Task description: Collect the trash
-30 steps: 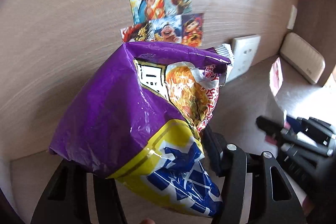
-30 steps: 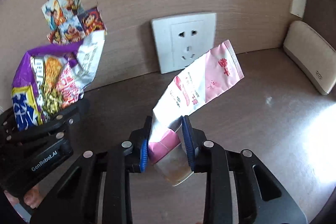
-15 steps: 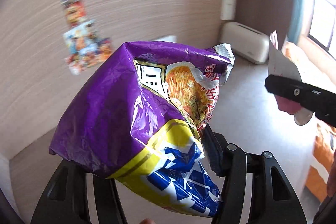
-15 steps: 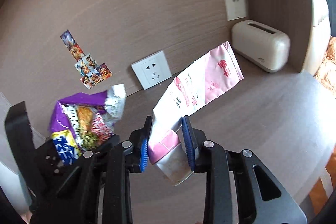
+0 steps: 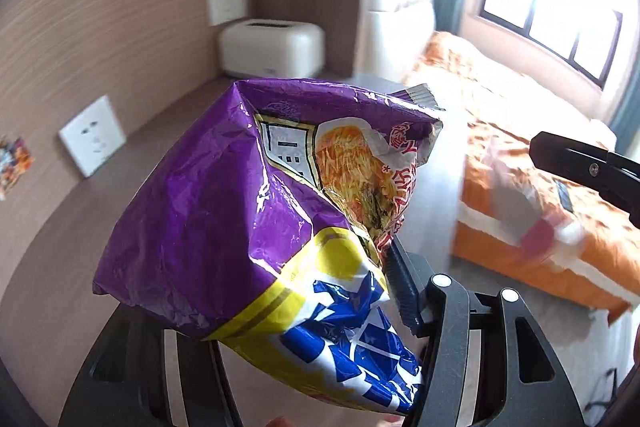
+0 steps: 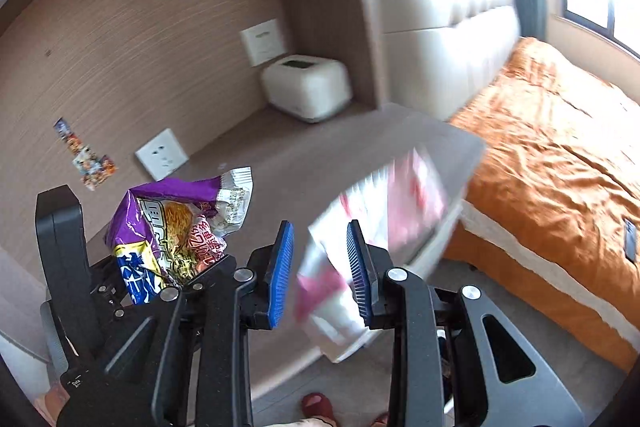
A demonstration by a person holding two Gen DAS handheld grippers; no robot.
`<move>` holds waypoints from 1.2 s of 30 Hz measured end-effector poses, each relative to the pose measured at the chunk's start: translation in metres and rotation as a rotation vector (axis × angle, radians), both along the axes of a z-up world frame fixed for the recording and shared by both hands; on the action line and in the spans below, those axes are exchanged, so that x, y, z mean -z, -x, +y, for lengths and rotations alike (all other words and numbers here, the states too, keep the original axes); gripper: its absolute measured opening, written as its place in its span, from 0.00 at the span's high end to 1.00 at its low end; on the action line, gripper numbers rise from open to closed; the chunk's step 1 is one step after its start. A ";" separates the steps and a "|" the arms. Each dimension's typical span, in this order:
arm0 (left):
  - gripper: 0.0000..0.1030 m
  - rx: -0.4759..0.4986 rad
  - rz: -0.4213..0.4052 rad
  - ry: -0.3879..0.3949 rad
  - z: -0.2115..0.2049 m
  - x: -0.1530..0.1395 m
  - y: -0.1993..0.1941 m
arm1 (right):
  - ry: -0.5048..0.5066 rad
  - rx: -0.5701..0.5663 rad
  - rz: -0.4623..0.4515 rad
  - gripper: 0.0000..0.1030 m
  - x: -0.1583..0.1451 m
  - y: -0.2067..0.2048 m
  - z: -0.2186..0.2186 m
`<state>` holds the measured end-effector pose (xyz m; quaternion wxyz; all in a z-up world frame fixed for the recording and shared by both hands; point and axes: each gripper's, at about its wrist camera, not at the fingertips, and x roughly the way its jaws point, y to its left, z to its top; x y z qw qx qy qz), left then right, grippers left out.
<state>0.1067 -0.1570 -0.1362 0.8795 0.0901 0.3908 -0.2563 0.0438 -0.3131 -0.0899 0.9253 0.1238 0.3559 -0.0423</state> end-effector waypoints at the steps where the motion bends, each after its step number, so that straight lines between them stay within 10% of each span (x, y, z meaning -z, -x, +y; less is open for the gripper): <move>1: 0.44 0.027 0.002 -0.005 -0.014 0.002 0.007 | 0.002 0.022 0.001 0.71 0.001 0.008 -0.009; 8: 0.44 0.165 0.027 -0.032 -0.079 0.023 0.034 | 0.009 0.145 0.061 0.96 0.034 0.047 -0.061; 9: 0.44 0.187 0.038 -0.048 -0.088 0.030 0.039 | -0.003 0.159 0.088 0.92 0.045 0.051 -0.070; 12: 0.27 0.249 0.088 -0.068 -0.112 0.051 0.048 | -0.052 0.200 0.142 0.39 0.071 0.068 -0.097; 26: 0.06 0.470 0.281 -0.178 -0.207 0.188 0.070 | 0.013 0.422 0.293 0.17 0.142 0.126 -0.165; 36: 0.06 0.436 0.293 -0.187 -0.202 0.180 0.075 | -0.022 0.455 0.305 0.16 0.147 0.137 -0.179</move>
